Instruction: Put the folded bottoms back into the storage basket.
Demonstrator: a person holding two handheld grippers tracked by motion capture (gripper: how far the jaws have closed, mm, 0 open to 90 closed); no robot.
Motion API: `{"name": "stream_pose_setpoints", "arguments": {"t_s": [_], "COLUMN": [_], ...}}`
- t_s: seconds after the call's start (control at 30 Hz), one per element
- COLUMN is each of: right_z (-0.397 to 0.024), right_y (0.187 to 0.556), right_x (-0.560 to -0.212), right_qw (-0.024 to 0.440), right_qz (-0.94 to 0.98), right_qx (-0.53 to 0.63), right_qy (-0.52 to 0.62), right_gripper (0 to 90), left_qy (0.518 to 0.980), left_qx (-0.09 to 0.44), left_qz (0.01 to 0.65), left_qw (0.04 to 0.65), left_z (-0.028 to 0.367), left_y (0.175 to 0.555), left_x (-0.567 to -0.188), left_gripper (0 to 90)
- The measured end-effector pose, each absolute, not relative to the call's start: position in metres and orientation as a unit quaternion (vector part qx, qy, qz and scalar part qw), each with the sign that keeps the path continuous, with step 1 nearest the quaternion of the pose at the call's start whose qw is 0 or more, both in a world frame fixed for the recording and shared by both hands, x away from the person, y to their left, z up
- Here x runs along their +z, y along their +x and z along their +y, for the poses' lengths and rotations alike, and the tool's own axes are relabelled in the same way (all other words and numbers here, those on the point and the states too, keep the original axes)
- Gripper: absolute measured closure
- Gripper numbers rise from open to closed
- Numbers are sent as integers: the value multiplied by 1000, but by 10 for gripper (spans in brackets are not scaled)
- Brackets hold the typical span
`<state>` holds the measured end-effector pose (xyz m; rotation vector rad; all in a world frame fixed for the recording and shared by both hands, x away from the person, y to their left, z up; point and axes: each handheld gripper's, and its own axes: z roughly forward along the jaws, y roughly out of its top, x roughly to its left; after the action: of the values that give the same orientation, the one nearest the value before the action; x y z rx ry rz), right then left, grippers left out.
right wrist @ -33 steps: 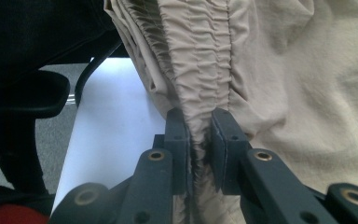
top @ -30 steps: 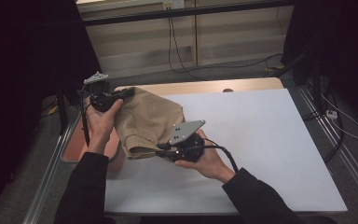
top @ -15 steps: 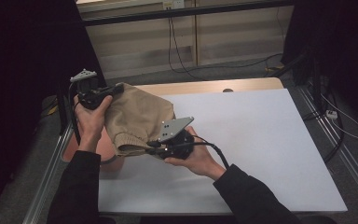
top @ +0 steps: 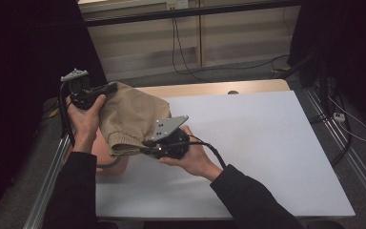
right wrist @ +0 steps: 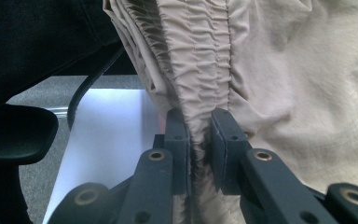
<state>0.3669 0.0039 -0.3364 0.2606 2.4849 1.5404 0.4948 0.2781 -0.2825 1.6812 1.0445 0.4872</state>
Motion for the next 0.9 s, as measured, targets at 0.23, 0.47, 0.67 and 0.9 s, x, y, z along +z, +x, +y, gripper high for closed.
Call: {"name": "stream_pose_setpoints", "arguments": {"t_s": [0.23, 0.47, 0.67, 0.9], "right_z": [11, 21, 32, 46], "right_y": [372, 375, 377, 382], "right_x": [-331, -328, -325, -323], "right_qw": [106, 108, 108, 106], "right_qz": [840, 838, 839, 838], "right_qx": [526, 528, 528, 529], "right_qy": [87, 86, 81, 78], "right_gripper": [786, 787, 787, 787], "left_qy": [687, 685, 682, 675], "left_qx": [204, 211, 219, 227], "left_qz": [445, 449, 453, 459], "left_qw": [537, 534, 531, 532], "left_z": [288, 297, 305, 317], "left_y": [498, 499, 498, 500], "left_x": [-280, -277, -273, -269], "left_gripper": [870, 871, 871, 871]}}
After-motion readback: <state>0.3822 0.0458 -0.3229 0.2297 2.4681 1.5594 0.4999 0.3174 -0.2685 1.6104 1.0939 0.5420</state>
